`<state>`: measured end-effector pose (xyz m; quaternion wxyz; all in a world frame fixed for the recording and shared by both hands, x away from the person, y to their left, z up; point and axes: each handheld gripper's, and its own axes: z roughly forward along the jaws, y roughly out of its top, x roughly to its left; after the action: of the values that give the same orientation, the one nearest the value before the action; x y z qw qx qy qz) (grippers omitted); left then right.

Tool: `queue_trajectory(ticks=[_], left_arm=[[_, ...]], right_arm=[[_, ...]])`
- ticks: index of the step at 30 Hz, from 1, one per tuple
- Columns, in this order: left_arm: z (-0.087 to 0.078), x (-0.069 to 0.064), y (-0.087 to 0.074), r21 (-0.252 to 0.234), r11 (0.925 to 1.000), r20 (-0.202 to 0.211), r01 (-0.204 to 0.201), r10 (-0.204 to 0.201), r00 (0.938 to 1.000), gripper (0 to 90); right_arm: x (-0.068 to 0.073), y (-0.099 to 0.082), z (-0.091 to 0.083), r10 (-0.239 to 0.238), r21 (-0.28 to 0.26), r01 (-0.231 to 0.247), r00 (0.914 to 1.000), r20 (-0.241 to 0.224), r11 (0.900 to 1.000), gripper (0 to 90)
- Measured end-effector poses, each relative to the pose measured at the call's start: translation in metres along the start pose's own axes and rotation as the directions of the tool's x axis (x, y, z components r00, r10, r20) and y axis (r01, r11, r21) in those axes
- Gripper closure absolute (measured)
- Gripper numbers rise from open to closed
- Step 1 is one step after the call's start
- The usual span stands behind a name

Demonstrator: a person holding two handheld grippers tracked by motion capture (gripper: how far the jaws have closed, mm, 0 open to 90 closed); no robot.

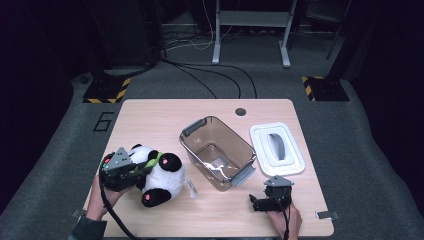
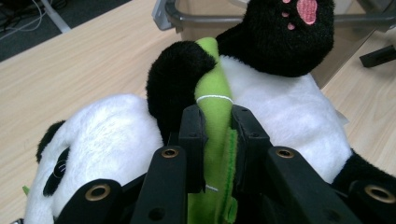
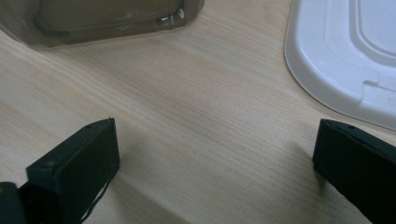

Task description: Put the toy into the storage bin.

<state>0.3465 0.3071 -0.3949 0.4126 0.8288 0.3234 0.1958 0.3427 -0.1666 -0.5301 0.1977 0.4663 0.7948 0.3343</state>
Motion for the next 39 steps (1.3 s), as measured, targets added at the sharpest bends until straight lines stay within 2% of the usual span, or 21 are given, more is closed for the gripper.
queue_trajectory(ticks=[7,22,25,30,39], left_arm=[[-0.005,0.001,0.01,-0.022,0.9998,0.035,-0.004,0.005,0.9994,76.3],[-0.022,0.002,0.035,-0.054,0.9976,0.008,-0.043,0.044,0.999,76.3],[-0.027,0.004,0.043,-0.066,0.9968,0.028,-0.046,0.048,0.9985,76.2],[-0.03,0.004,0.051,-0.084,0.995,0.033,-0.055,0.057,0.9978,76.3],[-0.029,0.009,0.073,-0.079,0.992,0.035,-0.098,0.101,0.9942,76.3]], right_arm=[[0.0,0.0,0.0,0.0,0.0,0.0,1.0,0.0,1.0,0.0],[0.0,0.0,0.0,0.0,0.0,0.0,1.0,0.001,1.0,0.0],[0.0,0.0,0.0,0.0,0.0,0.0,1.0,0.0,1.0,0.0],[0.0,0.0,0.0,0.001,0.0,-0.001,1.0,0.001,1.0,0.0],[0.0,0.0,0.0,0.001,0.0,-0.001,1.0,0.001,1.0,0.0]])
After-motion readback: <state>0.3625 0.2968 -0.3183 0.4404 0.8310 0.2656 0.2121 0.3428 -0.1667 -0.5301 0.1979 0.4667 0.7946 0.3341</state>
